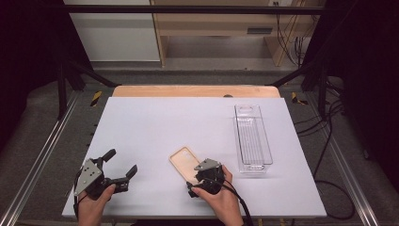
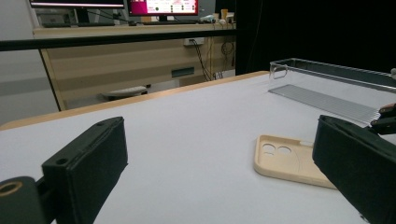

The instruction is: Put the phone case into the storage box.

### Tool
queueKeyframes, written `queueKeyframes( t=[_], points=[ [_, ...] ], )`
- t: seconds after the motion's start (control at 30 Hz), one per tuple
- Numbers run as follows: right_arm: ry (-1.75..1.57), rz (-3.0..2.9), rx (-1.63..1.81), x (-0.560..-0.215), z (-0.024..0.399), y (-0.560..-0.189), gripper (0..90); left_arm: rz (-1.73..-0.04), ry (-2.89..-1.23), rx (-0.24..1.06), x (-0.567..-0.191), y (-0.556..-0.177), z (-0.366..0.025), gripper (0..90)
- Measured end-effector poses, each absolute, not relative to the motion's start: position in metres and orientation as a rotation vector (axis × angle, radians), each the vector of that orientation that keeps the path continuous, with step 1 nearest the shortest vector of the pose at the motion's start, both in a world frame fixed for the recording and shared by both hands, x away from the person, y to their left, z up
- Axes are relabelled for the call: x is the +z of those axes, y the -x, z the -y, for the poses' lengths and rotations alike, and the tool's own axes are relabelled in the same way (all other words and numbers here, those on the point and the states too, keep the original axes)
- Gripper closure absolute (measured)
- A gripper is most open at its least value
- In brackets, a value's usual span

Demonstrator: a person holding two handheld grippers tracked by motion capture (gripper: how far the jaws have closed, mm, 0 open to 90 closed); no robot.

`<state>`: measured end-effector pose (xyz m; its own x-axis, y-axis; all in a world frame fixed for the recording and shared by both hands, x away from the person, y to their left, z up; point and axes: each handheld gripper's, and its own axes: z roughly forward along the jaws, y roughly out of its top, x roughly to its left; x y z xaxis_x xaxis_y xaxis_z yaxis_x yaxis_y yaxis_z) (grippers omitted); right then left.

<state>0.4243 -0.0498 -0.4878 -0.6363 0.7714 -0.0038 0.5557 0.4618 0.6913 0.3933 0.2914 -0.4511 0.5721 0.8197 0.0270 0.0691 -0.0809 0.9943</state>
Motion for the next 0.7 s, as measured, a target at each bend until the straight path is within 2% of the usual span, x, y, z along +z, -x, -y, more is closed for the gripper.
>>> queueKeyframes(
  t=[0.33,0.7],
  points=[
    [-1.153,-2.354,0.997,-0.487,0.052,-0.419,12.3,-0.808,-1.555,0.678,-0.451,-0.392,-0.288,3.0],
    [-1.125,-2.244,1.084,-0.483,0.057,-0.409,12.4,-0.839,-1.571,0.551,-0.451,-0.389,-0.280,1.8]
  ],
)
